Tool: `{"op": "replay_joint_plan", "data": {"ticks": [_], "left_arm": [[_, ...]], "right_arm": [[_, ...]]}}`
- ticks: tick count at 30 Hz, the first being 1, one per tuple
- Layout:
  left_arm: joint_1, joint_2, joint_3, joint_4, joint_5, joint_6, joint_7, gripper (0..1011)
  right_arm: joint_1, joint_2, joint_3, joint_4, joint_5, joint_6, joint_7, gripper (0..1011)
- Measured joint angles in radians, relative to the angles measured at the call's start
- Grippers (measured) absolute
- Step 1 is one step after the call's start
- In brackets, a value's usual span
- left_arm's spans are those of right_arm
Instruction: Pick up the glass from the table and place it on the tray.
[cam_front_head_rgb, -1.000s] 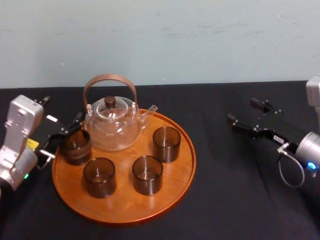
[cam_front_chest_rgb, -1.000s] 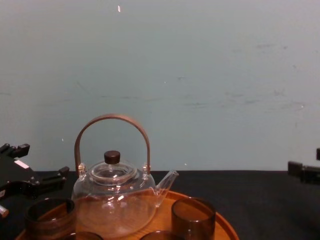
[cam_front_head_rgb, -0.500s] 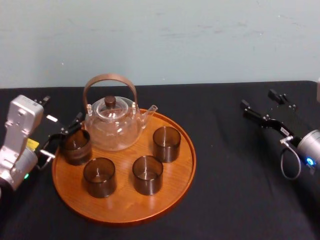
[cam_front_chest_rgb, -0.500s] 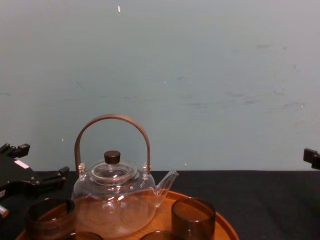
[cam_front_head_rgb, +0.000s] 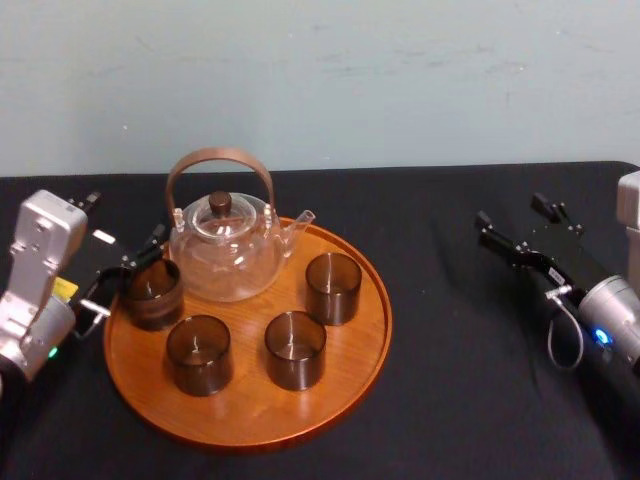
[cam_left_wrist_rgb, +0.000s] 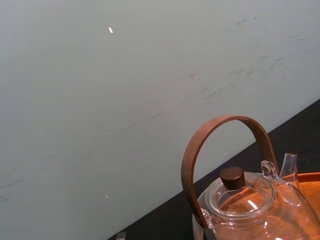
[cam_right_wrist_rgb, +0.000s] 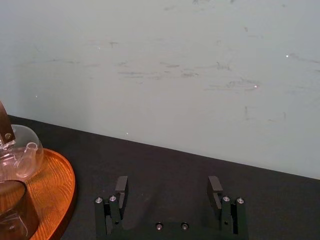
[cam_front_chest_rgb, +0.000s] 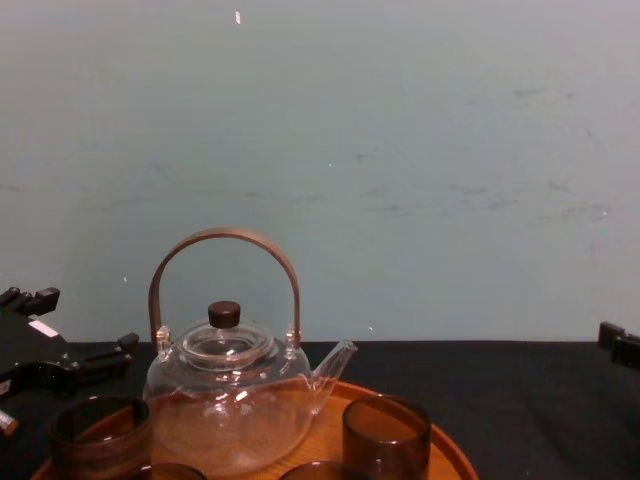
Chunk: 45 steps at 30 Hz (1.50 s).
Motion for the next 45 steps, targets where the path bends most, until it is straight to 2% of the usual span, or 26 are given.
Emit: {"op": "replay_joint_plan", "data": {"ticks": [10,45], "left_arm": [[0.0,0.0,0.0,0.0,0.0,0.0,0.0,1001],[0.0,0.0,0.0,0.0,0.0,0.0,0.0,1001]], "right_arm": [[0.004,-0.021,0.01,0.014,-0.029,0.005,0.012,1002],[0.005,-0.018,0.007,0.012,-0.025,0.006,0.012,1002]]}}
